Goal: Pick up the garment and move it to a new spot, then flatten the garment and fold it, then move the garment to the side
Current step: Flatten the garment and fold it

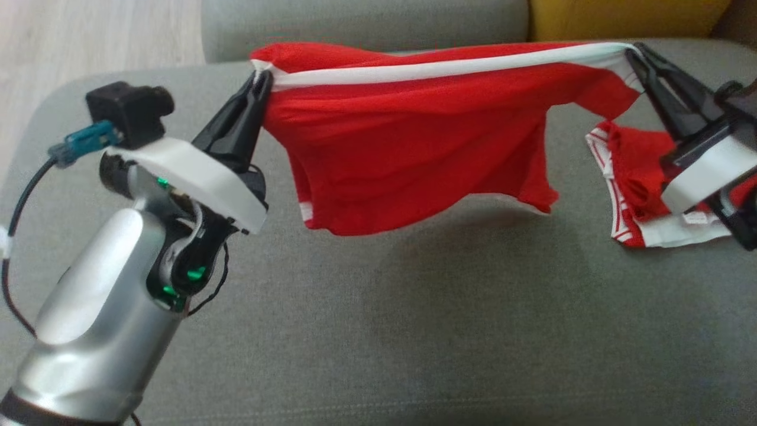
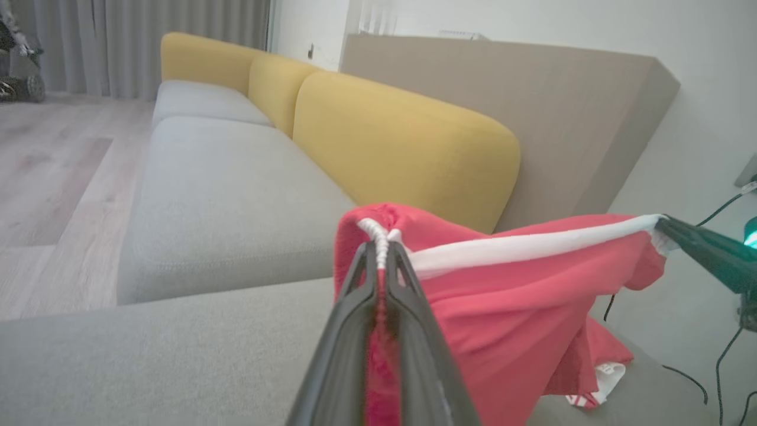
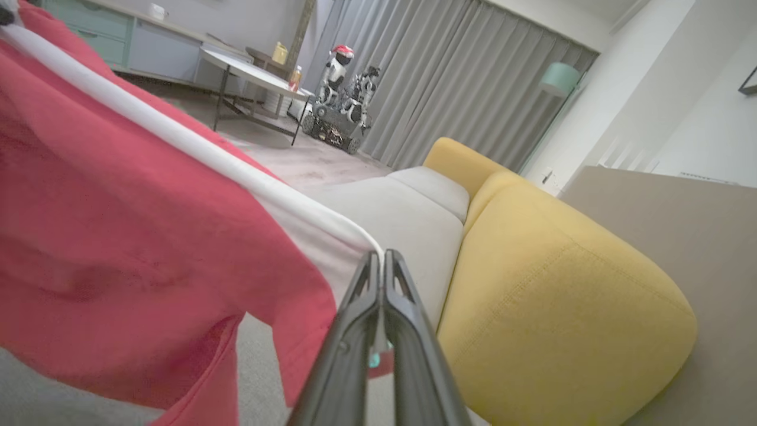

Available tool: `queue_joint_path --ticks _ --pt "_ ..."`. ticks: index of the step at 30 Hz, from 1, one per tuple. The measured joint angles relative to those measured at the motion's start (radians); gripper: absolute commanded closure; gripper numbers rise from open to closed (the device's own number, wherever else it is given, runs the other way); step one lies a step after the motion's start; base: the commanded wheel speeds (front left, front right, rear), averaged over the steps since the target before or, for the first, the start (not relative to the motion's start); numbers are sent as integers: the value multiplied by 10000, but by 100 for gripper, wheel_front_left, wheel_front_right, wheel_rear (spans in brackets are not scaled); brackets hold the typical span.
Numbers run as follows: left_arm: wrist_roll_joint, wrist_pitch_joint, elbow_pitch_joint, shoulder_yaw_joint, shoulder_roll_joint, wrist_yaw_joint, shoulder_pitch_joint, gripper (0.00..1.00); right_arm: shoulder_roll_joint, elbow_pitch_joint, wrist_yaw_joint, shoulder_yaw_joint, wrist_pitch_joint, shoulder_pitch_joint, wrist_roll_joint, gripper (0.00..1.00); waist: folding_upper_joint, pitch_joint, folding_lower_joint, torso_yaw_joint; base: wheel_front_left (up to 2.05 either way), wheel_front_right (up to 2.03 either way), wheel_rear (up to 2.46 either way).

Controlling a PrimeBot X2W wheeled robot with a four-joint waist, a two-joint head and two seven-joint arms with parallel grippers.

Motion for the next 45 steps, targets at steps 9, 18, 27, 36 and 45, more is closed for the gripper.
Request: queue_joint_path --ticks 9,18,27,36,45 --pt "389 972 1246 -109 -221 59 -2830 100 -727 -121 0 1283 520 -2831 418 100 0 1577 0 5 0 0 0" --pt "1595 -763 4157 318 -1177 -113 -7561 100 -130 2778 0 1768 -545 -7752 362 100 -1 3827 3 -93 0 0 0" --pt "2159 -2495 6539 102 -1749 -769 -8002 100 1170 4920 0 2385 -1595 -7582 502 100 -1 4861 3 83 0 0 0" --pt "2462 -2665 8138 -848 -2121 -1511 -5919 100 1233 5473 0 4054 -1655 -5903 1503 100 -1 4678 1 490 0 0 0" --pt "2481 -2706 8728 -1753 -2173 -2056 -4226 100 1057 5465 0 5641 -1655 -4716 2353 100 0 3737 0 644 0 0 0"
